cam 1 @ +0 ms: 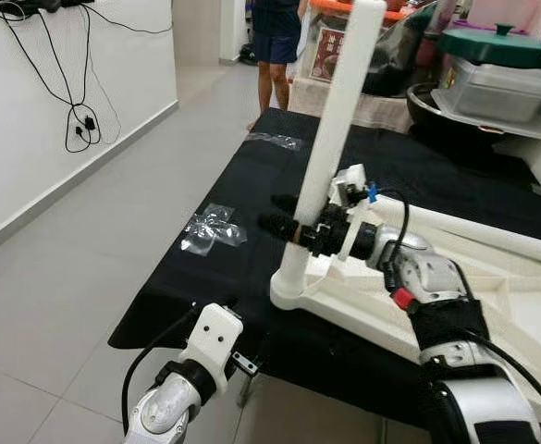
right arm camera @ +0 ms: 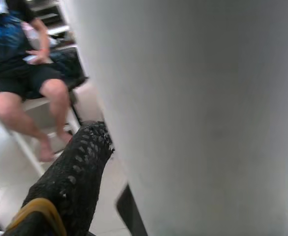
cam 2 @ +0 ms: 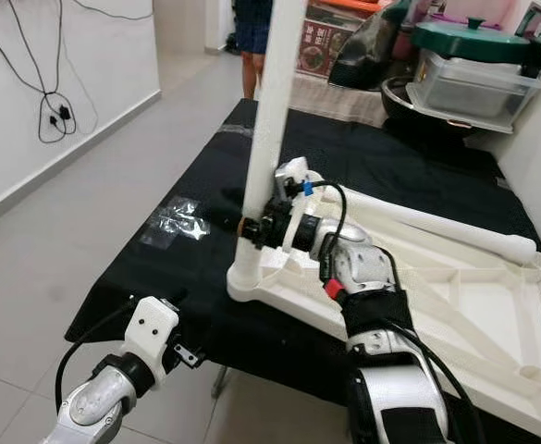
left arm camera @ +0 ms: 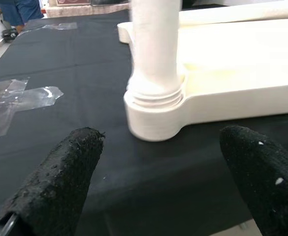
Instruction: Building children table
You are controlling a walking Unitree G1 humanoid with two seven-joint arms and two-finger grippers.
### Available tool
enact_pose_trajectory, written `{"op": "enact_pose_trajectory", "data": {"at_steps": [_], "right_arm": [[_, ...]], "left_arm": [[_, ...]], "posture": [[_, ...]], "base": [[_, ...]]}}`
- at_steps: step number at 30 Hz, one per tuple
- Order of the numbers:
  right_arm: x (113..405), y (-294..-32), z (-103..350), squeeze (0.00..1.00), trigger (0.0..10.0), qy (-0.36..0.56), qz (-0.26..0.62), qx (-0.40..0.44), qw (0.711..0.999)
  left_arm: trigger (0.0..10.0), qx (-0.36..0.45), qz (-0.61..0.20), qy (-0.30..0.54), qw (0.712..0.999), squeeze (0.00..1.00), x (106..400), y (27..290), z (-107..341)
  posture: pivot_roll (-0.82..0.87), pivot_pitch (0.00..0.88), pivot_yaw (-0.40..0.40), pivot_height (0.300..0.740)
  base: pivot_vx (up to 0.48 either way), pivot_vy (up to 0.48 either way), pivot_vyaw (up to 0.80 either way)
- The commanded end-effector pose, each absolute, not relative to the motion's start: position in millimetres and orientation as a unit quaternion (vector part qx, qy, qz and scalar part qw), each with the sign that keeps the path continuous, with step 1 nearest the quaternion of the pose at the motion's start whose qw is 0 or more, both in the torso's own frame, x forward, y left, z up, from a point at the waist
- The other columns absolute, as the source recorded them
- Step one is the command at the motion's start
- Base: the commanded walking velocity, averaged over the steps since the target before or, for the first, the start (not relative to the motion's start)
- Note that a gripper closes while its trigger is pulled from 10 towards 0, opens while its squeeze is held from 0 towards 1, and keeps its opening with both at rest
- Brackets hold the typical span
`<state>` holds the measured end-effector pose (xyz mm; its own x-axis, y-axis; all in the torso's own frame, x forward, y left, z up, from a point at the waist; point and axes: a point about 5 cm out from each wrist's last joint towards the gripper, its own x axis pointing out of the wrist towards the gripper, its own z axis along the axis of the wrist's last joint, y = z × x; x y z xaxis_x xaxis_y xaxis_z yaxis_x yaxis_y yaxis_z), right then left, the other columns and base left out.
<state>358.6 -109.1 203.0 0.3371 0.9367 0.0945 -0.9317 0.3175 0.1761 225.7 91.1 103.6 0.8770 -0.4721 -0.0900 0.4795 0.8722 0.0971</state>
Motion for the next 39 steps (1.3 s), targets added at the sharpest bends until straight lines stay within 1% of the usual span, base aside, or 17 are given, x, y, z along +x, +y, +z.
{"op": "enact_pose_trajectory", "data": {"at_steps": [1,2,4,13,14,15,16,18,19,20,21,22,24,30,31,32,39], "right_arm": [[357.6,-92.7,205.3,0.0,10.0,0.009,0.614,0.092,0.784],[359.1,-89.8,205.5,0.0,0.0,0.008,0.617,0.087,0.782],[360.7,-88.3,205.7,0.0,0.0,0.006,0.617,0.083,0.782],[367.2,-97.6,206.1,0.0,0.0,-0.041,0.51,0.084,0.855],[371.1,-101.4,205.0,0.0,0.0,-0.045,0.439,0.1,0.892],[371.1,-101.4,205.0,0.0,0.0,-0.045,0.439,0.1,0.892],[375.7,-109.5,199.5,0.0,0.0,-0.035,0.328,0.117,0.937],[375.7,-109.5,199.5,0.0,0.0,-0.035,0.328,0.117,0.937],[379.1,-122.0,191.5,0.0,0.0,-0.02,0.2,0.124,0.972],[379.1,-122.0,191.5,0.0,0.0,-0.02,0.2,0.124,0.972],[373.9,-144.3,177.4,0.0,0.0,0.003,0.024,0.121,0.992],[361.4,-156.8,163.3,0.0,0.0,0.028,-0.103,0.118,0.987],[351.1,-164.1,154.6,0.0,0.0,0.045,-0.175,0.115,0.977],[343.4,-145.0,146.6,0.0,0.0,0.061,-0.187,0.134,0.971],[346.5,-133.2,149.1,0.0,9.1,0.057,-0.155,0.154,0.974],[350.1,-118.7,156.8,1.0,10.0,0.035,-0.097,0.179,0.978],[352.6,-96.9,175.1,1.0,10.0,-0.006,-0.009,0.209,0.978]], "left_arm": [[10.0,0.061,-0.248,0.036,0.966,0.0,223.9,91.6,102.1],[10.0,0.063,-0.248,0.036,0.966,0.0,223.8,91.9,102.2],[10.0,0.064,-0.248,0.035,0.966,0.0,223.8,92.1,102.4],[10.0,0.063,-0.249,0.036,0.966,0.0,223.4,91.4,102.0],[10.0,0.062,-0.25,0.037,0.966,0.0,223.2,91.2,101.7],[10.0,0.062,-0.25,0.037,0.966,0.0,223.2,91.2,101.7],[10.0,0.061,-0.25,0.037,0.966,0.0,223.2,90.8,101.5],[10.0,0.061,-0.25,0.037,0.966,0.0,223.2,90.8,101.5],[10.0,0.059,-0.251,0.037,0.965,0.0,223.2,90.5,101.5],[10.0,0.059,-0.251,0.037,0.965,0.0,223.2,90.5,101.5],[10.0,0.058,-0.252,0.038,0.965,0.0,223.2,89.7,101.2],[10.0,0.057,-0.252,0.038,0.965,0.0,223.3,89.2,101.0],[10.0,0.057,-0.252,0.038,0.965,0.0,223.3,88.9,100.8],[10.0,0.056,-0.251,0.038,0.966,0.0,223.4,89.3,100.8],[10.0,0.056,-0.251,0.038,0.966,0.0,223.5,89.4,101.1],[10.0,0.056,-0.251,0.038,0.966,0.0,223.5,89.4,101.1],[10.0,0.056,-0.25,0.038,0.966,0.0,223.6,89.8,101.0]], "posture": [[0.14,0.0,-0.118,0.74],[0.14,0.0,-0.122,0.74],[0.14,0.0,-0.122,0.74],[0.13,0.0,-0.115,0.74],[0.13,0.0,-0.113,0.74],[0.13,0.0,-0.113,0.74],[0.11,0.0,-0.114,0.74],[0.11,0.0,-0.114,0.74],[0.11,0.0,-0.11,0.74],[0.11,0.0,-0.11,0.74],[0.11,0.0,-0.114,0.74],[0.12,0.0,-0.119,0.74],[0.12,0.0,-0.119,0.74],[0.12,0.0,-0.12,0.74],[0.11,0.0,-0.12,0.74],[0.11,0.0,-0.12,0.74],[0.11,0.0,-0.12,0.74]], "base": [[0.0,0.0,0.0],[0.0,0.0,0.0],[0.0,0.0,0.0],[0.0,0.0,0.0],[0.0,0.0,0.0],[0.0,0.0,0.0],[0.0,0.0,0.0],[0.0,0.0,0.0],[0.0,0.0,0.0],[0.0,0.0,0.0],[0.0,0.0,0.0],[0.0,0.0,0.0],[0.0,0.0,0.0],[0.0,0.0,0.0],[0.0,0.0,0.0],[0.0,0.0,0.0],[0.0,0.0,0.0]]}}
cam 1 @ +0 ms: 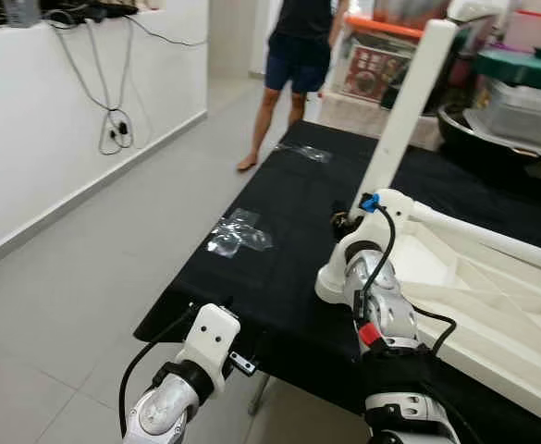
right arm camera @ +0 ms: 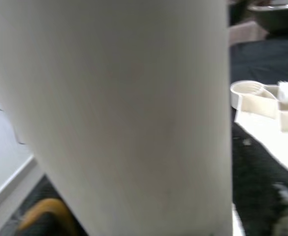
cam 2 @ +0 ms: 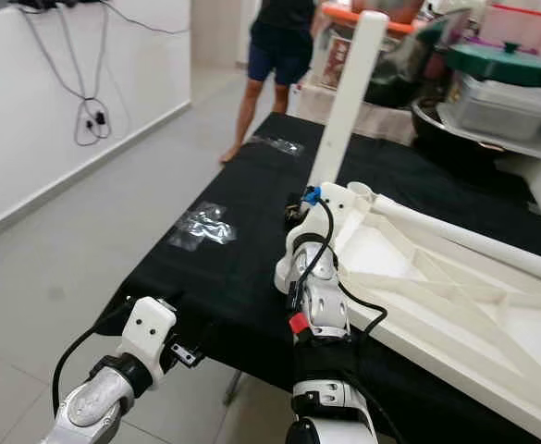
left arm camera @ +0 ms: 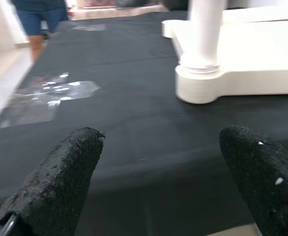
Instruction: Building children table
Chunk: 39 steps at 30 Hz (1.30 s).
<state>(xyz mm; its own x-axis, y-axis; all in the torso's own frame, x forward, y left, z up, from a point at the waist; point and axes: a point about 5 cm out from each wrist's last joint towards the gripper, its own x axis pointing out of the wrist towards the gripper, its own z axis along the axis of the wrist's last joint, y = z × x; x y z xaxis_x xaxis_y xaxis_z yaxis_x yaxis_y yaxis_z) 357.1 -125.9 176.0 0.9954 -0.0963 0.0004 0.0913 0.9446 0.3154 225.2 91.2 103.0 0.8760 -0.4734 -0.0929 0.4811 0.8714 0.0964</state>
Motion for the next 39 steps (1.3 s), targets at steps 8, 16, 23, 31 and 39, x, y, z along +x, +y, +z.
{"op": "enact_pose_trajectory", "data": {"at_steps": [8,16,23,31,39], "right_arm": [[342.5,-93.9,205.0,0.0,10.0,-0.015,0.434,0.213,0.875],[336.7,-104.0,200.7,0.0,10.0,0.017,0.599,0.09,0.795],[342.0,-90.3,199.5,0.0,0.0,0.017,0.623,0.066,0.779],[352.3,-81.2,205.0,0.0,0.0,-0.035,0.499,0.09,0.861],[370.3,-132.3,182.5,0.0,0.0,0.007,0.037,0.053,0.998]], "left_arm": [[10.0,0.055,-0.25,0.037,0.966,0.0,225.0,89.9,100.9],[10.0,0.057,-0.25,0.036,0.966,0.0,225.4,88.9,101.7],[10.0,0.057,-0.25,0.036,0.966,0.0,224.5,88.5,102.0],[10.0,0.054,-0.249,0.037,0.966,0.0,223.2,88.1,102.2],[10.0,0.053,-0.252,0.038,0.966,0.0,224.0,86.3,102.0]], "posture": [[0.11,0.0,-0.119,0.74],[0.12,0.0,-0.122,0.74],[0.13,0.0,-0.128,0.74],[0.12,0.0,-0.123,0.74],[0.11,0.0,-0.117,0.74]], "base": [[0.0,0.0,0.0],[0.0,0.0,0.0],[0.0,0.0,0.0],[0.0,0.0,0.0],[0.0,0.0,0.0]]}}
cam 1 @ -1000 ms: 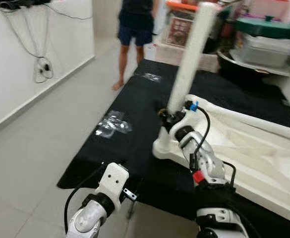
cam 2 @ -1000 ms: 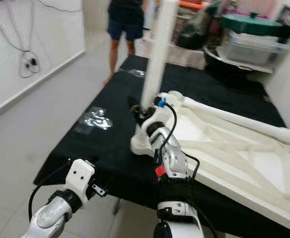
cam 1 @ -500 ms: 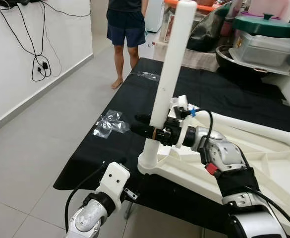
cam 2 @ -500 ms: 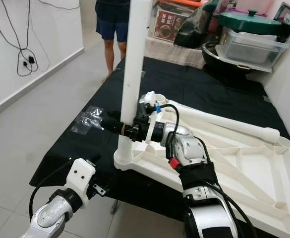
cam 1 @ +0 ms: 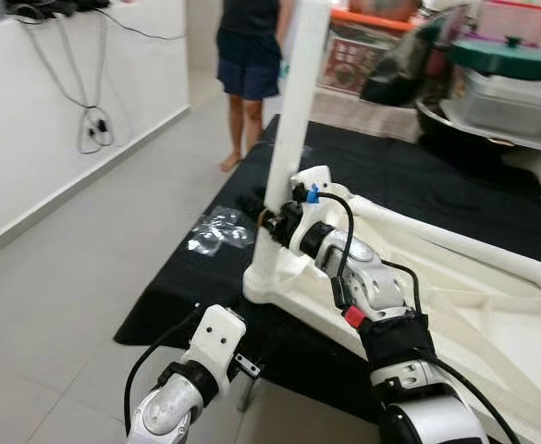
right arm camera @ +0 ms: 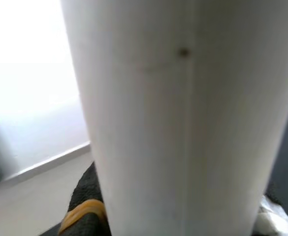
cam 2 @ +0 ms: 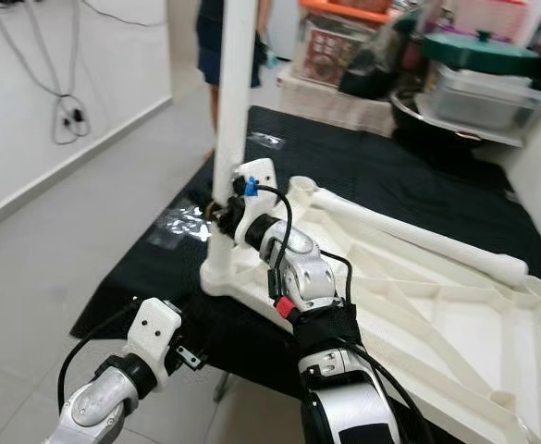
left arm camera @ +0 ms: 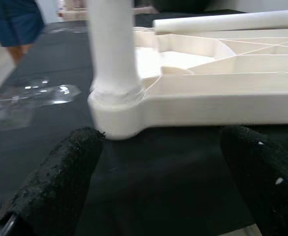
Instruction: Building children table
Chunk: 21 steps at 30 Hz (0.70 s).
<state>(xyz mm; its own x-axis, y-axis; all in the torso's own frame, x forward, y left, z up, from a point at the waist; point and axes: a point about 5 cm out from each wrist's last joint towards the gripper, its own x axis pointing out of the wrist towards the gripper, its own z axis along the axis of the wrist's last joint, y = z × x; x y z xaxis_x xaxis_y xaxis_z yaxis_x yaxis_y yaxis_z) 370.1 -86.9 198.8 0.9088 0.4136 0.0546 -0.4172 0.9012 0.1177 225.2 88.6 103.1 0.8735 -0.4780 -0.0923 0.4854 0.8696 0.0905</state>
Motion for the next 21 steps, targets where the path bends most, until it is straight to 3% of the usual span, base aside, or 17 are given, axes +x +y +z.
{"op": "enact_pose_trajectory", "data": {"at_steps": [1,2,4,8,11,12,13,14,15,20,21], "right_arm": [[370.3,-132.3,182.5,0.0,0.0,0.007,0.037,0.053,0.998],[364.9,-139.8,180.1,0.0,0.0,0.006,-0.032,0.056,0.998],[364.9,-139.8,180.1,0.0,0.0,0.006,-0.032,0.056,0.998],[346.8,-135.0,177.5,0.0,0.0,0.018,-0.142,0.105,0.984],[344.2,-129.4,179.1,0.0,0.0,0.024,-0.156,0.121,0.98],[344.0,-120.8,181.9,0.0,2.9,0.021,-0.143,0.139,0.98],[344.0,-120.8,181.9,0.0,2.9,0.021,-0.143,0.139,0.98],[344.8,-114.1,183.6,0.0,10.0,0.022,-0.123,0.151,0.981],[346.5,-106.8,187.2,1.0,10.0,0.004,-0.088,0.165,0.982],[349.4,-103.6,191.4,1.0,10.0,-0.034,-0.044,0.167,0.984],[352.9,-104.0,192.1,0.0,10.0,-0.041,-0.002,0.177,0.983]], "left_arm": [[10.0,0.053,-0.252,0.038,0.966,0.0,224.0,86.3,102.0],[10.0,0.053,-0.253,0.037,0.965,0.0,224.3,85.7,101.8],[10.0,0.053,-0.253,0.037,0.965,0.0,224.3,85.7,101.8],[10.0,0.052,-0.252,0.036,0.966,0.0,224.6,84.6,101.6],[10.0,0.052,-0.252,0.036,0.966,0.0,224.5,84.6,101.9],[10.0,0.052,-0.251,0.035,0.966,0.0,224.4,84.9,102.1],[10.0,0.052,-0.251,0.035,0.966,0.0,224.4,84.9,102.1],[10.0,0.051,-0.25,0.035,0.966,0.0,224.4,85.1,102.2],[10.0,0.051,-0.25,0.036,0.966,0.0,224.2,85.2,102.1],[10.0,0.051,-0.251,0.037,0.966,0.0,224.5,85.5,101.6],[10.0,0.051,-0.251,0.037,0.966,0.0,224.6,85.5,101.7]], "posture": [[0.11,0.0,-0.117,0.74],[0.11,0.0,-0.12,0.74],[0.11,0.0,-0.12,0.74],[0.11,0.0,-0.127,0.74],[0.11,0.0,-0.13,0.74],[0.11,0.0,-0.126,0.74],[0.11,0.0,-0.126,0.74],[0.11,0.0,-0.126,0.74],[0.11,0.0,-0.125,0.74],[0.11,0.0,-0.125,0.74],[0.11,0.0,-0.123,0.74]], "base": [[0.0,0.0,0.0],[0.0,0.0,0.0],[0.0,0.0,0.0],[0.0,0.0,0.0],[0.0,0.0,0.0],[0.0,0.0,0.0],[0.0,0.0,0.0],[0.0,0.0,0.0],[0.0,0.0,0.0],[0.0,0.0,0.0],[0.0,0.0,0.0]]}}
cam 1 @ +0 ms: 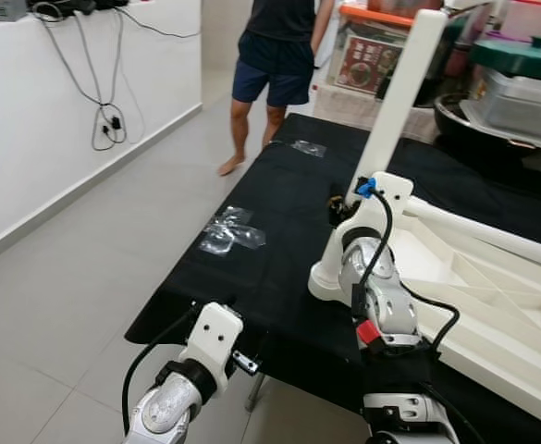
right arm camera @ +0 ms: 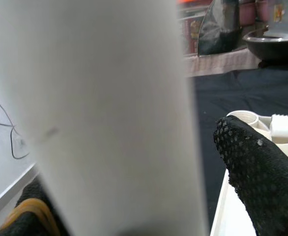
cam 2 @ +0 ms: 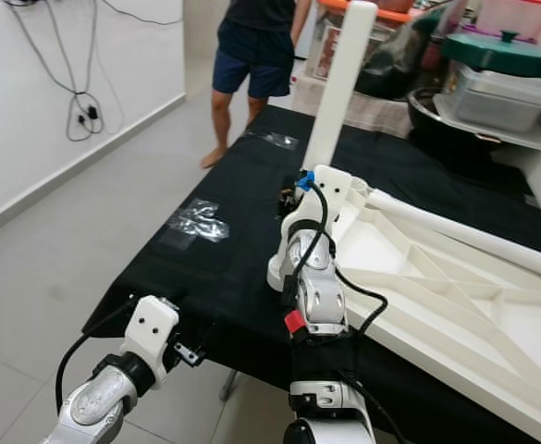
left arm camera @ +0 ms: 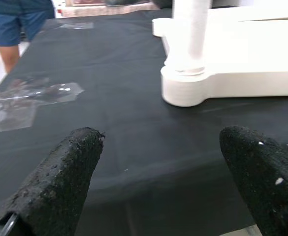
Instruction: Building children table
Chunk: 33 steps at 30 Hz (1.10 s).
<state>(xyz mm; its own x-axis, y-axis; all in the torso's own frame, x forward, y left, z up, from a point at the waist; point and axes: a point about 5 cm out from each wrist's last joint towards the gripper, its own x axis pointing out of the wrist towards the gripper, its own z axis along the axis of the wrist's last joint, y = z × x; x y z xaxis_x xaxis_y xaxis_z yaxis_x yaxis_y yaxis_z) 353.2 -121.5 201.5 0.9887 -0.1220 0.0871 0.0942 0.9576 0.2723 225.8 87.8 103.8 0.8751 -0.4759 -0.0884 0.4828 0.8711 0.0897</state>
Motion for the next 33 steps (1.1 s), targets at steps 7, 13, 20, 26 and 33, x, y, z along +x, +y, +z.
{"op": "enact_pose_trajectory", "data": {"at_steps": [7,13,20,26,33], "right_arm": [[350.0,-98.5,206.2,0.0,10.0,-0.019,0.374,0.21,0.903],[337.2,-102.6,209.1,0.0,10.0,0.001,0.555,0.145,0.819],[342.5,-91.4,207.2,0.0,10.0,0.012,0.625,0.076,0.777],[349.6,-79.8,204.1,0.0,0.0,0.015,0.602,0.078,0.795],[356.8,-84.5,202.3,0.0,0.0,-0.023,0.476,0.088,0.875]], "left_arm": [[10.0,0.051,-0.251,0.037,0.966,0.0,225.3,85.9,101.2],[10.0,0.052,-0.252,0.037,0.966,0.0,225.3,85.9,100.2],[10.0,0.053,-0.251,0.039,0.966,0.0,223.0,84.9,98.8],[10.0,0.052,-0.249,0.041,0.966,0.0,221.2,85.7,98.0],[10.0,0.048,-0.249,0.044,0.966,0.0,220.8,86.3,96.7]], "posture": [[0.1,0.0,-0.12,0.74],[0.11,0.0,-0.125,0.74],[0.13,0.0,-0.136,0.74],[0.13,0.0,-0.13,0.74],[0.11,0.0,-0.126,0.74]], "base": [[0.0,0.0,0.0],[0.0,0.0,0.0],[0.0,0.0,0.0],[0.0,0.0,0.0],[0.0,0.0,0.0]]}}
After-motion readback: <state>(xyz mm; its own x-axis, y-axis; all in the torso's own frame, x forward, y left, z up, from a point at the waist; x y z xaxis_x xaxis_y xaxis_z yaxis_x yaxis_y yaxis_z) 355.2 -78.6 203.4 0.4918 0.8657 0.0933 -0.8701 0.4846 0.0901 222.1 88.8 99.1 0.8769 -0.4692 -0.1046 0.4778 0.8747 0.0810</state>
